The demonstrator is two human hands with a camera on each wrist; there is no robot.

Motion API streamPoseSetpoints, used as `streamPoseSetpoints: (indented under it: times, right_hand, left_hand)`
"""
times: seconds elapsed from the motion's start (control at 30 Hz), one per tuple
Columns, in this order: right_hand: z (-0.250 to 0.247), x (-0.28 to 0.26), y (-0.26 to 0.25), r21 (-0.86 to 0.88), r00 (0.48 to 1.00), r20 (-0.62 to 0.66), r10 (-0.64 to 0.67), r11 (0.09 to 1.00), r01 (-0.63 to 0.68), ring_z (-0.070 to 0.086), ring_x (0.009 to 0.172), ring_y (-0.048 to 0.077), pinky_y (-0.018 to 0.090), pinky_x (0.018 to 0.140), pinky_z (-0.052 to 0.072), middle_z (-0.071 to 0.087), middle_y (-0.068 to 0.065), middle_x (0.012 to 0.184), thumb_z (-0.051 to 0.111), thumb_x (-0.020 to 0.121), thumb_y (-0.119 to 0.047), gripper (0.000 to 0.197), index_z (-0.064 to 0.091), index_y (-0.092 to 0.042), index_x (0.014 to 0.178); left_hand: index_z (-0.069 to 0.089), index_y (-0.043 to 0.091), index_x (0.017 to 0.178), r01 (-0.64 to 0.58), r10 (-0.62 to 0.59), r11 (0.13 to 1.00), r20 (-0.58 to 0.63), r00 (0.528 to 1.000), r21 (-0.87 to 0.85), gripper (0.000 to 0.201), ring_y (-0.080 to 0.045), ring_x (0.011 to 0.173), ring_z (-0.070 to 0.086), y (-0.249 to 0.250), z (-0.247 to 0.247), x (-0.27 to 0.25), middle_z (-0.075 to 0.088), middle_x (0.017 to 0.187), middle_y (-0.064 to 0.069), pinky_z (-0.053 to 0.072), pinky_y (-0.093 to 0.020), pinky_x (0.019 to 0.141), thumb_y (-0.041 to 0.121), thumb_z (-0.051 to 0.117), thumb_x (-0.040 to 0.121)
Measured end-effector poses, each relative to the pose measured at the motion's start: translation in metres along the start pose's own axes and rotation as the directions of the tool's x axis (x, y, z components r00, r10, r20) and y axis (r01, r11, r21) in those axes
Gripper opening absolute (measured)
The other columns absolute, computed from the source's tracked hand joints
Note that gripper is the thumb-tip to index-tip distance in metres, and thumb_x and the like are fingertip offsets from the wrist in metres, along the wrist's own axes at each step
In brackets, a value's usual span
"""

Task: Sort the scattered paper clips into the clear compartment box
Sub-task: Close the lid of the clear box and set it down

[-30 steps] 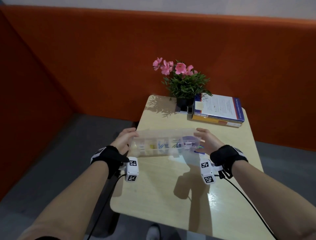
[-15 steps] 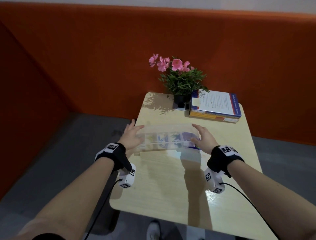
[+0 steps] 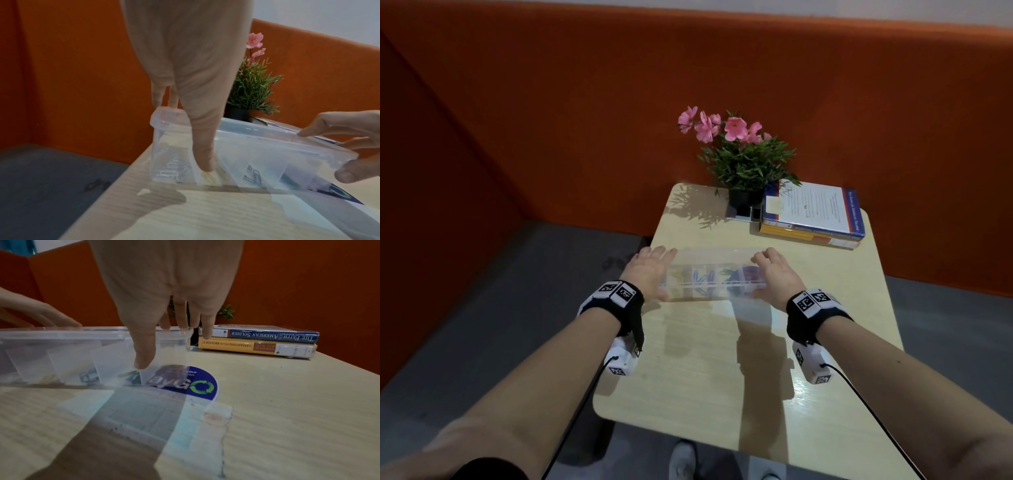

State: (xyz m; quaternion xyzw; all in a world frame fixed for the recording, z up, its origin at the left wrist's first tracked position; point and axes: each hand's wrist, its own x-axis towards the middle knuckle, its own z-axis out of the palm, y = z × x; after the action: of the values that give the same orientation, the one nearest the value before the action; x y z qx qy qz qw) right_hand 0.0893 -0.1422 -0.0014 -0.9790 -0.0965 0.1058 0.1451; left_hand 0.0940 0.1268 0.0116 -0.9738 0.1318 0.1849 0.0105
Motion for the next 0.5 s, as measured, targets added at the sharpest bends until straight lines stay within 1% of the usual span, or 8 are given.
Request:
streamPoseSetpoints:
  times: [0.07,0.13,0.27,0.33,0.37,0.4,0.43,0.5]
  right_hand:
    - [-0.001,0.004,-0.001,-0.016,1.0,0.002,0.01,1.0,-0.01,0.04,0.121,0.026,0.035,0.101,0.043,0.041,0.009,0.13,0.074,0.074,-0.021,0.062,0.044,-0.012,0.127]
    - [0.001,0.007,-0.001,-0.037,1.0,-0.012,0.013,0.999,-0.013,0.04,0.121,0.026,0.036,0.1,0.044,0.042,0.009,0.128,0.072,0.076,-0.021,0.057,0.044,-0.012,0.125]
    - [0.011,0.011,-0.003,-0.034,0.996,-0.092,0.016,0.999,-0.019,0.039,0.122,0.025,0.033,0.097,0.044,0.043,0.008,0.127,0.064,0.079,-0.008,0.044,0.045,-0.013,0.118]
    - [0.01,0.013,-0.004,-0.03,0.995,-0.1,0.022,0.999,-0.026,0.039,0.122,0.025,0.034,0.1,0.043,0.043,0.008,0.129,0.064,0.079,-0.007,0.045,0.045,-0.013,0.12]
    - [0.009,0.015,-0.004,-0.037,0.996,-0.088,0.028,0.999,-0.031,0.038,0.126,0.025,0.036,0.103,0.042,0.042,0.008,0.133,0.064,0.079,-0.009,0.049,0.044,-0.013,0.124]
    - [0.005,0.016,-0.005,-0.048,0.997,-0.06,0.04,0.998,-0.043,0.033,0.133,0.027,0.04,0.107,0.039,0.039,0.009,0.14,0.065,0.08,-0.013,0.054,0.041,-0.013,0.129]
    - [0.004,0.018,-0.005,-0.058,0.998,-0.021,0.059,0.997,-0.06,0.026,0.14,0.028,0.044,0.111,0.035,0.032,0.009,0.148,0.065,0.081,-0.017,0.061,0.037,-0.014,0.135]
    - [0.0,0.018,-0.008,-0.05,0.993,0.044,0.107,0.993,-0.105,0.011,0.147,0.03,0.049,0.116,0.027,0.015,0.005,0.159,0.062,0.083,-0.018,0.071,0.026,-0.017,0.144]
  left_hand:
    - [0.012,0.017,0.153,0.014,-0.014,1.0,-0.019,1.0,-0.003,0.097,-0.032,0.14,0.026,0.002,0.001,0.002,0.025,0.155,-0.009,0.027,-0.046,0.116,0.032,0.073,0.078]
    - [0.013,0.018,0.153,0.023,-0.023,1.0,-0.026,0.999,-0.009,0.095,-0.032,0.14,0.026,0.002,0.002,0.004,0.026,0.155,-0.009,0.026,-0.046,0.117,0.029,0.072,0.079]
    - [0.012,0.018,0.153,0.037,-0.037,0.999,-0.035,0.999,-0.005,0.092,-0.032,0.141,0.025,0.003,0.002,0.008,0.026,0.154,-0.009,0.025,-0.046,0.118,0.027,0.07,0.081]
    - [0.013,0.018,0.152,0.043,-0.043,0.999,-0.041,0.998,-0.001,0.092,-0.032,0.139,0.028,0.002,0.001,0.012,0.028,0.152,-0.009,0.027,-0.046,0.116,0.027,0.07,0.081]
    - [0.013,0.018,0.152,0.048,-0.048,0.999,-0.043,0.998,0.003,0.092,-0.032,0.138,0.029,0.002,0.001,0.014,0.028,0.152,-0.009,0.028,-0.045,0.116,0.028,0.07,0.08]
    - [0.013,0.018,0.152,0.051,-0.051,0.999,-0.042,0.998,0.0,0.092,-0.032,0.138,0.029,0.002,-0.001,0.014,0.027,0.152,-0.009,0.028,-0.045,0.115,0.029,0.069,0.08]
    - [0.012,0.019,0.152,0.06,-0.06,0.998,-0.042,0.997,-0.001,0.092,-0.033,0.139,0.027,0.002,0.0,0.016,0.026,0.154,-0.009,0.027,-0.046,0.116,0.028,0.069,0.08]
    - [0.009,0.02,0.153,0.086,-0.086,0.996,-0.034,0.996,-0.019,0.092,-0.035,0.146,0.017,0.002,0.003,0.02,0.017,0.159,-0.01,0.02,-0.047,0.12,0.024,0.066,0.081]
